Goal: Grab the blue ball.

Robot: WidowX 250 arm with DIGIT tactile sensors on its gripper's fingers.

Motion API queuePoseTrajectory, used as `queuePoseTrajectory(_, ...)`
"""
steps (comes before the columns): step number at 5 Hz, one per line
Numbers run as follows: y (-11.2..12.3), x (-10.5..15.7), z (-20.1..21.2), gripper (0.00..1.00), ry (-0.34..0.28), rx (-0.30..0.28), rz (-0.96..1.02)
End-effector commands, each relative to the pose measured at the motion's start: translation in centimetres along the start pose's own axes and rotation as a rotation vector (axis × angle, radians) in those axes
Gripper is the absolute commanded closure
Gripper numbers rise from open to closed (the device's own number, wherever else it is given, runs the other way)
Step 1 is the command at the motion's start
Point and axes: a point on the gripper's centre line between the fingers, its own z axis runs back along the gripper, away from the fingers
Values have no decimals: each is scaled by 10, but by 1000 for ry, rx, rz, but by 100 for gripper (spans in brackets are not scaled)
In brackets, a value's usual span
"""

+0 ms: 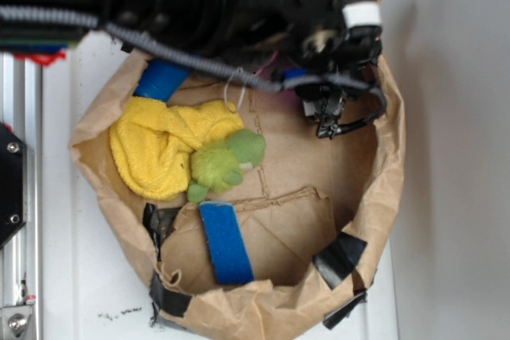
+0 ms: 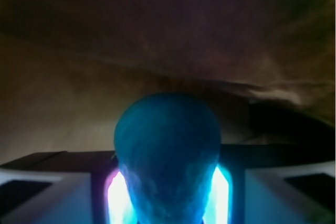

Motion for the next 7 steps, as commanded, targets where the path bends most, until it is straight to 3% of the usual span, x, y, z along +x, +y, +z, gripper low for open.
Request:
queuePoseTrajectory(1,10,-11,80,100,-58,-70,-145)
queuePoseTrajectory(2,5,-25,103,100,-55,-105,-220)
queuePoseTrajectory(4,1,-51,124,100,47,-129,-357)
queuePoseTrajectory(5,-9,-62,130,100,56,-136,-377)
queuePoseTrajectory(6,-30,-63,137,100,36,-104,-365)
queuePoseTrajectory(7,-36,-58,140,100,52,-97,-331)
